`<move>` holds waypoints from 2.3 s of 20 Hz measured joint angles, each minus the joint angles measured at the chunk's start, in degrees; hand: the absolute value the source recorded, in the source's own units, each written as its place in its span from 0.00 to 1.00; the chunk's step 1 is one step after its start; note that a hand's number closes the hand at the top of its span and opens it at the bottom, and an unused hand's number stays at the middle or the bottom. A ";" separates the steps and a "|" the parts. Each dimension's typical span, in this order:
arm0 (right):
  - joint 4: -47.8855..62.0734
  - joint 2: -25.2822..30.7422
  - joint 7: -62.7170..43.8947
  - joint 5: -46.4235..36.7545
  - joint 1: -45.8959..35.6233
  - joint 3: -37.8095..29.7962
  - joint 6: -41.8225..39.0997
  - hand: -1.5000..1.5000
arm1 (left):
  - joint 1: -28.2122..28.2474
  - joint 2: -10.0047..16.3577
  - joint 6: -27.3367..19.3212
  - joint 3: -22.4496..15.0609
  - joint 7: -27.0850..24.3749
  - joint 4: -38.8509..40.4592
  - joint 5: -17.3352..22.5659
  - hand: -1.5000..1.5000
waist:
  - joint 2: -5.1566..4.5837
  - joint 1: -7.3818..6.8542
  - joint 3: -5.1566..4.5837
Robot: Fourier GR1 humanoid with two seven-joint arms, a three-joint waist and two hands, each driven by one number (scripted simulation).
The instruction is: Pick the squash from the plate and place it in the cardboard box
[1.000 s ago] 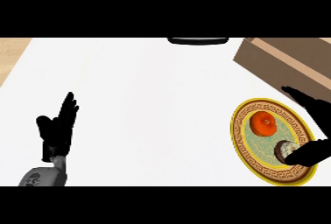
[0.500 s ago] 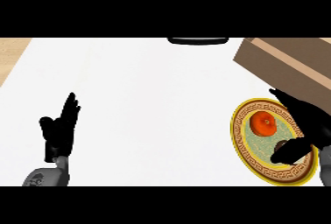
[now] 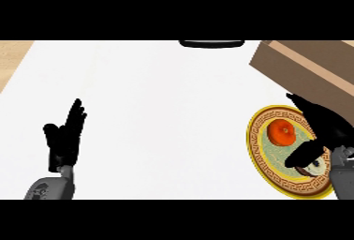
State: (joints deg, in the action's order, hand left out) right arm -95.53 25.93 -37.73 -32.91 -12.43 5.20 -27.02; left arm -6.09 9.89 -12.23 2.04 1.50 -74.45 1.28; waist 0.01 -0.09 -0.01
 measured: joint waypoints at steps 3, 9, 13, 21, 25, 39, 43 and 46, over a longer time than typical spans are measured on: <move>2.48 -0.86 1.33 -2.51 -0.44 -0.08 0.21 0.00 | 1.56 -0.25 0.62 0.19 -0.86 -0.65 -0.19 0.50 | -0.01 -0.05 0.01; 6.50 -2.75 3.73 -6.98 -1.18 -0.55 -0.03 0.00 | 1.85 -0.69 1.28 1.17 -1.06 -0.56 -0.67 0.50 | -0.01 -0.04 0.01; 9.63 -3.49 5.86 -9.09 -2.35 -1.37 0.10 0.00 | 0.25 -0.60 1.64 1.86 0.33 -0.70 -0.78 0.50 | -0.01 -0.05 0.00; 15.40 -5.58 9.90 -13.07 -3.62 -2.61 1.39 0.00 | 0.71 -1.43 1.95 2.21 0.71 -1.38 -1.75 0.50 | 0.00 -0.06 0.00; 17.52 -6.25 11.77 -14.52 -3.47 -3.47 2.38 0.00 | 1.08 -0.97 2.90 2.91 1.24 -2.43 -1.66 0.50 | 0.00 -0.05 0.01; 27.31 -8.56 21.34 -19.23 -7.03 -3.92 9.31 1.00 | 0.64 -1.79 3.62 3.81 -0.12 -0.68 -2.47 0.50 | -0.04 -0.11 0.02; 28.10 -8.77 24.19 -21.13 -7.13 -3.68 13.41 1.00 | -0.20 -2.87 2.82 3.48 -0.73 0.76 -3.12 0.50 | -0.03 -0.05 0.01; 29.12 -8.84 25.46 -22.31 -7.54 -3.94 15.14 1.00 | 0.96 -2.53 3.39 3.53 0.05 -1.11 -2.95 0.50 | -0.02 -0.08 0.02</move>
State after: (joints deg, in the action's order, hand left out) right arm -66.41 17.09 -12.27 -55.22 -19.97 1.26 -11.87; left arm -5.12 7.36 -8.84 5.57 1.55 -75.56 -1.67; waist -0.01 -0.17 0.01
